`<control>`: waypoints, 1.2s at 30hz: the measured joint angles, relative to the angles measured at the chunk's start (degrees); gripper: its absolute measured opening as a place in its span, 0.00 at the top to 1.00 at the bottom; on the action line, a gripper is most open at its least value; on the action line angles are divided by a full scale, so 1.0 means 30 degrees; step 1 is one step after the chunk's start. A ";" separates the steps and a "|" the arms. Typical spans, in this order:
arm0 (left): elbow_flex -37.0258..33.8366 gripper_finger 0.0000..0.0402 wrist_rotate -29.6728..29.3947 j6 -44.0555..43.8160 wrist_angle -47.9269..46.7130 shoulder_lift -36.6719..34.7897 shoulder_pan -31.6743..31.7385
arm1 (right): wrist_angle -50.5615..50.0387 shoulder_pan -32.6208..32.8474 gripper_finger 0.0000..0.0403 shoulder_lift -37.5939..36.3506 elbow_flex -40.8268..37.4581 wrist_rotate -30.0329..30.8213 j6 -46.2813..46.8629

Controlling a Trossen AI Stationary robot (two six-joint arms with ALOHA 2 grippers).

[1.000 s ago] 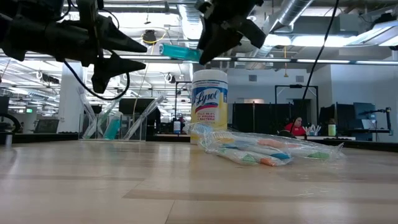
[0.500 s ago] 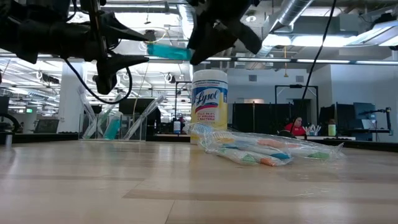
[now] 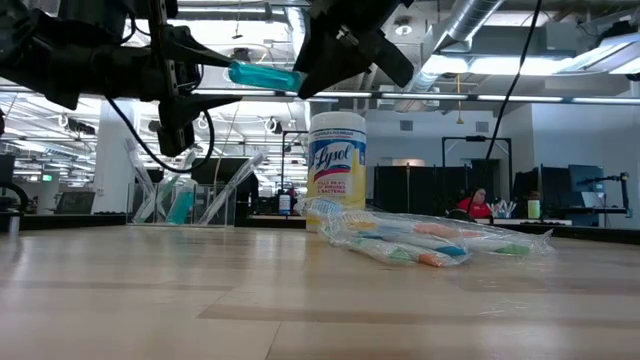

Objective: Pick & Place toothbrushing station
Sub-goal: Put the mouthwash into the transparent organizer

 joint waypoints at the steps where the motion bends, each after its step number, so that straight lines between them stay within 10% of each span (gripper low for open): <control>1: 0.0000 0.59 0.0111 -0.0148 -0.0010 0.0025 0.0052 | 0.0041 0.0000 0.79 0.0000 0.0000 -0.0005 -0.0109; 36: 0.4677 0.59 0.6654 -0.2440 0.0163 0.5952 0.1860 | -0.0071 0.0481 0.79 0.0000 -0.0017 -0.0027 -0.0551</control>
